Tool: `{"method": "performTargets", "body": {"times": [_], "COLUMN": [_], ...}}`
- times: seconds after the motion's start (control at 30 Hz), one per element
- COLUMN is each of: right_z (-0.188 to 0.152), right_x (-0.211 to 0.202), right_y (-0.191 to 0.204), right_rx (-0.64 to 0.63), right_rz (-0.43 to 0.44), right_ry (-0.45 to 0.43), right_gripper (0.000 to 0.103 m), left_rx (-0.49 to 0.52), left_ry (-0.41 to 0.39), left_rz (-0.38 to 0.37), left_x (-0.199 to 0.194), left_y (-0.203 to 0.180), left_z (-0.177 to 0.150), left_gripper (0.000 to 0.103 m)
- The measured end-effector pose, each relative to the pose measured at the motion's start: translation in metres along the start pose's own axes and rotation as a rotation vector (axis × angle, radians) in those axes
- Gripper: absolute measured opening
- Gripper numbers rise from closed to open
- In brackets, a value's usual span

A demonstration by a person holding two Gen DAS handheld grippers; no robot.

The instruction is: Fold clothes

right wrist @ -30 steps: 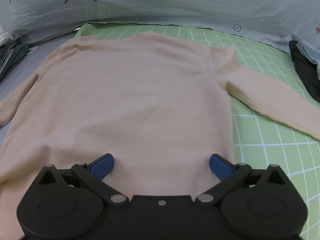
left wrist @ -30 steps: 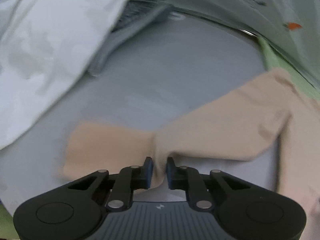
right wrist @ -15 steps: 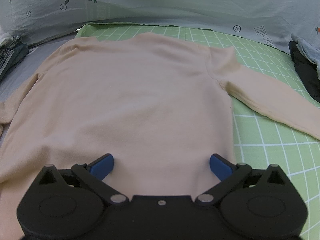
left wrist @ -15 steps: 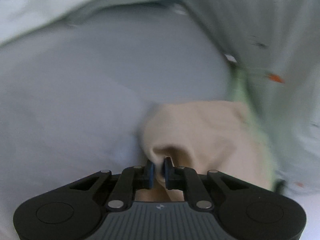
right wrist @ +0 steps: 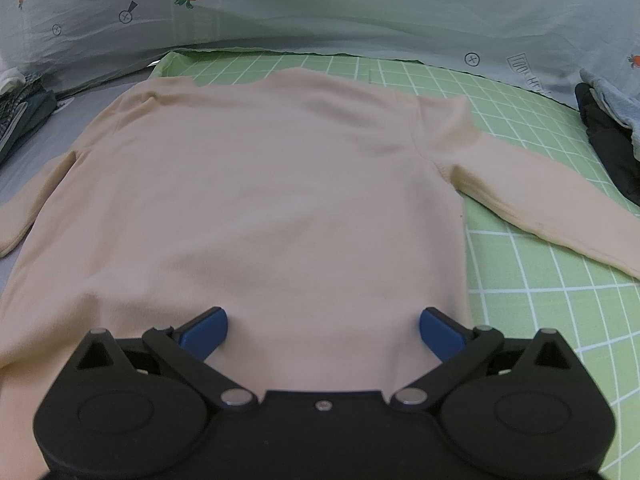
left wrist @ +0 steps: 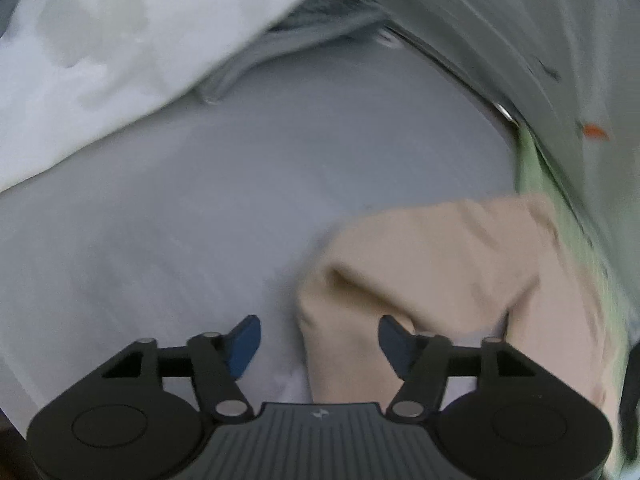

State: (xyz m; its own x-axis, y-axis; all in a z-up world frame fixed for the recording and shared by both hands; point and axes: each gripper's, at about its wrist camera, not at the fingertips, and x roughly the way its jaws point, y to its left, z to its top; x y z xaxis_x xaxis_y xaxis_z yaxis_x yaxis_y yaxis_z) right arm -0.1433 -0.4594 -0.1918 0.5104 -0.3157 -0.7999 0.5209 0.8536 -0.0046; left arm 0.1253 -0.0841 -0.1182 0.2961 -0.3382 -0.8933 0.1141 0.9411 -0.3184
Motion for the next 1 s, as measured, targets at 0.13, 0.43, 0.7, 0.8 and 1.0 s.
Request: {"method": "performTargets", "body": {"times": [0.13,0.43,0.7,0.8,1.0], "right_z": [0.0,0.0,0.002,0.002,0.001], "right_x": [0.0,-0.001,0.001,0.001,0.001], "right_y": [-0.001,-0.003,-0.003,-0.004,-0.003], "right_rx": [0.0,-0.007,-0.013,-0.012,-0.007], "right_rz": [0.0,0.006,0.015,0.014,0.009], "right_ry": [-0.004,-0.005,-0.018,-0.023,-0.027], "right_gripper": [0.103,0.103,0.103,0.103,0.103], "left_rx": [0.061,0.098,0.024,0.063,-0.004], "left_ry": [-0.005,-0.036,-0.152,-0.181,-0.094], "left_rz": [0.03,0.134,0.366,0.424,0.411], "left_x": [0.004,-0.001,-0.023,-0.028,-0.008], "left_y": [-0.012,-0.004,0.048,0.046,0.049], "left_z": [-0.012,-0.011,0.032,0.031,0.023], "left_gripper": [0.067,0.011,0.044,0.053,0.068]}}
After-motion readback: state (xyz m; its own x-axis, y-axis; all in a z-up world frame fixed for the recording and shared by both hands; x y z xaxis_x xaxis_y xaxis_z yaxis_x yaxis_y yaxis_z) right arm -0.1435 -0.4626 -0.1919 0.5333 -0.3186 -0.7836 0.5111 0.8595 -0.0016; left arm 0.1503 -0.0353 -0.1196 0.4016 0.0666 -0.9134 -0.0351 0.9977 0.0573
